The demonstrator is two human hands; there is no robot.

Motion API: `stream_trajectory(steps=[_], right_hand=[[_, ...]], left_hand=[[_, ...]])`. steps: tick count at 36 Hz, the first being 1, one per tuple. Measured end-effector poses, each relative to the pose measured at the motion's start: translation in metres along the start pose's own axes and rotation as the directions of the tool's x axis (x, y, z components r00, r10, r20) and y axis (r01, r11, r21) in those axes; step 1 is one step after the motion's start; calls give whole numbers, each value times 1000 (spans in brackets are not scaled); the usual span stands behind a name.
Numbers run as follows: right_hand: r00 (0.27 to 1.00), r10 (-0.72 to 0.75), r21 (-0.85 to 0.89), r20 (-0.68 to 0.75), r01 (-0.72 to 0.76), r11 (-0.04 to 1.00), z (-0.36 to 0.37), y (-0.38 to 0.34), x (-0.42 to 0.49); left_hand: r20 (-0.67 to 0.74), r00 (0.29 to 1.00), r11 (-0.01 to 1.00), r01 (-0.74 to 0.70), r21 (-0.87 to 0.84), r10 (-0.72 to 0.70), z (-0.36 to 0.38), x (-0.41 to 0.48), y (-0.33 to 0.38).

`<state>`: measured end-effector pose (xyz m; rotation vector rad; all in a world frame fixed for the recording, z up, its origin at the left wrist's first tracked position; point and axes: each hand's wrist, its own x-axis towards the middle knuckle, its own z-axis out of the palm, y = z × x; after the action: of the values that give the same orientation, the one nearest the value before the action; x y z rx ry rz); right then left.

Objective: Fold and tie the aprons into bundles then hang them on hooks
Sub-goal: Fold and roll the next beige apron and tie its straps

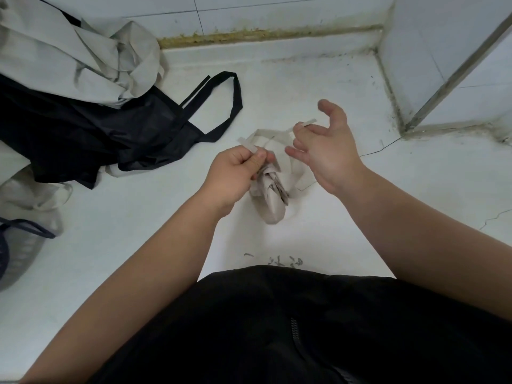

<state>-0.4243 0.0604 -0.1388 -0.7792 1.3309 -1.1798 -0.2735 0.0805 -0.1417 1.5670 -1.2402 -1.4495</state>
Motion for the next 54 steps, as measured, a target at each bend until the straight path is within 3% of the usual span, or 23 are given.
stream_trajectory(steps=[5, 7, 11, 17, 20, 26, 28, 31, 33, 35, 37, 42, 46, 50, 54], right_hand=[[994, 54, -402, 91, -13, 916, 4, 14, -7], [985, 89, -476, 148, -8, 880, 4, 16, -11], [945, 144, -459, 293, 7, 888, 2, 15, -17], [943, 121, -512, 309, 58, 857, 4, 18, -14], [939, 87, -555, 333, 121, 823, 6, 22, -15], [940, 30, -644, 339, 209, 736, 10, 24, -15], [947, 18, -641, 321, 203, 740, 9, 26, -13], [949, 26, -635, 314, 190, 749, 10, 28, -13], [950, 17, -620, 310, 189, 761, 11, 29, -13], [951, 3, -603, 308, 193, 774, 11, 29, -13], [947, 7, -603, 321, 199, 772, 12, 29, -13], [934, 26, -627, 356, 218, 748, 12, 30, -13], [941, -19, -596, 339, 230, 769, 11, 32, -16], [970, -113, -618, 216, 226, 753, 10, 37, -14], [981, -98, -674, 169, 188, 714, 12, 41, -15]], left_hand=[[-15, 998, 981, 59, -183, -62, 3, -1, -6], [-3, 997, 967, 69, -246, -73, 6, -3, -8], [19, 997, 958, 75, -275, -72, 7, -6, -12], [68, 995, 908, 89, -410, -67, 10, -10, -5], [70, 995, 914, 97, -393, -76, 9, -8, -6], [-55, 995, 871, 40, -490, -77, 4, -3, -12], [-113, 988, 925, 59, -375, -108, 2, -6, -11], [-135, 978, 986, 166, 19, -162, -3, -11, -12], [-100, 961, 957, 268, 114, -257, -10, -12, -14], [26, 955, 950, 289, 114, -294, -12, -15, -14], [49, 968, 970, 243, 26, -244, -10, -15, -16], [-214, 973, 995, 78, -69, -91, -3, -13, -22], [-221, 975, 998, -45, -48, 34, 4, -14, -24], [-209, 976, 985, -98, -142, 67, 8, -16, -23], [-203, 978, 980, -80, -181, 42, 11, -16, -23]])
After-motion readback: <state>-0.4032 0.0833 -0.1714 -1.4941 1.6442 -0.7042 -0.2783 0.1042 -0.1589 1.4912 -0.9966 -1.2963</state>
